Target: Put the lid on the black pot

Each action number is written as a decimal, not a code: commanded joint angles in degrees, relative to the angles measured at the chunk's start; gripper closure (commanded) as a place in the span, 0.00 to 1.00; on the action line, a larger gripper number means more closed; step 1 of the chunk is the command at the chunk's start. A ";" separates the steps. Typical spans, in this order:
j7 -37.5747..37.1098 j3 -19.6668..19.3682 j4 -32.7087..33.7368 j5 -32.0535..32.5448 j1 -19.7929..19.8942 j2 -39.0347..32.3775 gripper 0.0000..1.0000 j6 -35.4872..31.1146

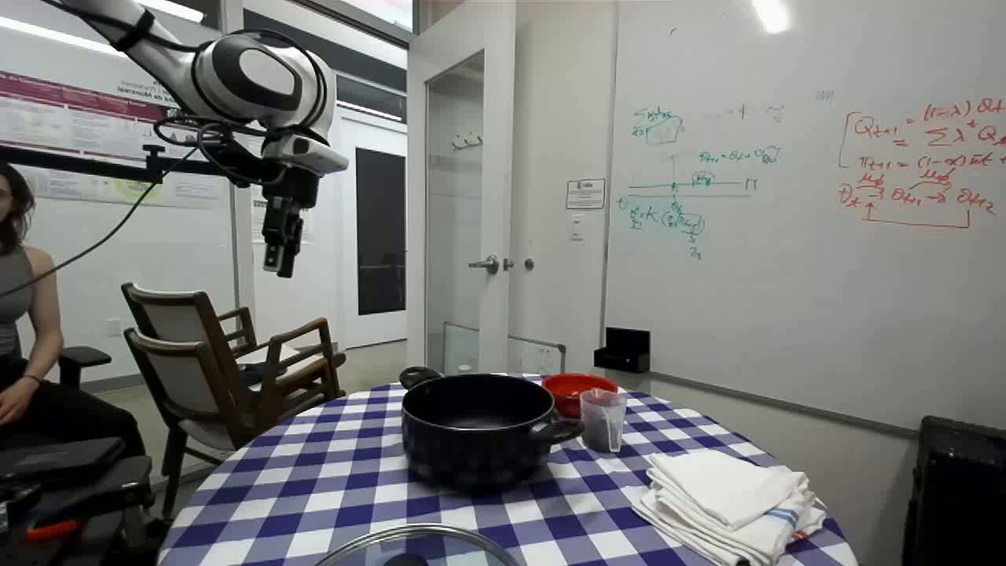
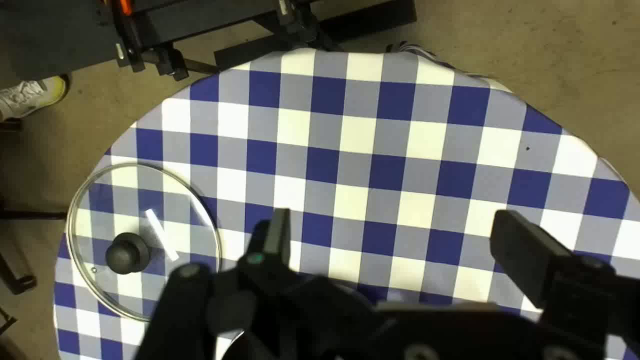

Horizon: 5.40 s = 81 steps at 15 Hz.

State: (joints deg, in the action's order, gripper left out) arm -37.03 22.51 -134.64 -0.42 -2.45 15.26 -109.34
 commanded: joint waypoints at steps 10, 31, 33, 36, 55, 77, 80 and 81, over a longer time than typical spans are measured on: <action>-0.30 -3.03 1.10 1.13 -2.62 -2.11 0.00 0.34; 36.76 -30.06 -0.74 -2.69 11.27 -18.98 0.00 -25.24; 40.62 -30.36 -0.79 -3.08 11.77 -21.28 0.00 -26.42; 38.88 -30.99 -1.98 0.50 11.88 -23.99 0.00 -27.54; 36.86 -33.76 -1.15 -0.15 13.25 -35.81 0.00 -46.61; 34.12 -34.17 8.01 0.90 12.57 -40.89 0.75 -31.72; 31.96 -34.03 7.98 1.03 11.39 -39.25 0.75 -29.06; 30.34 -34.30 7.81 1.37 10.64 -38.60 0.75 -28.50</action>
State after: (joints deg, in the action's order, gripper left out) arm -2.37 -11.31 -127.60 -0.55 10.32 -24.86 -141.35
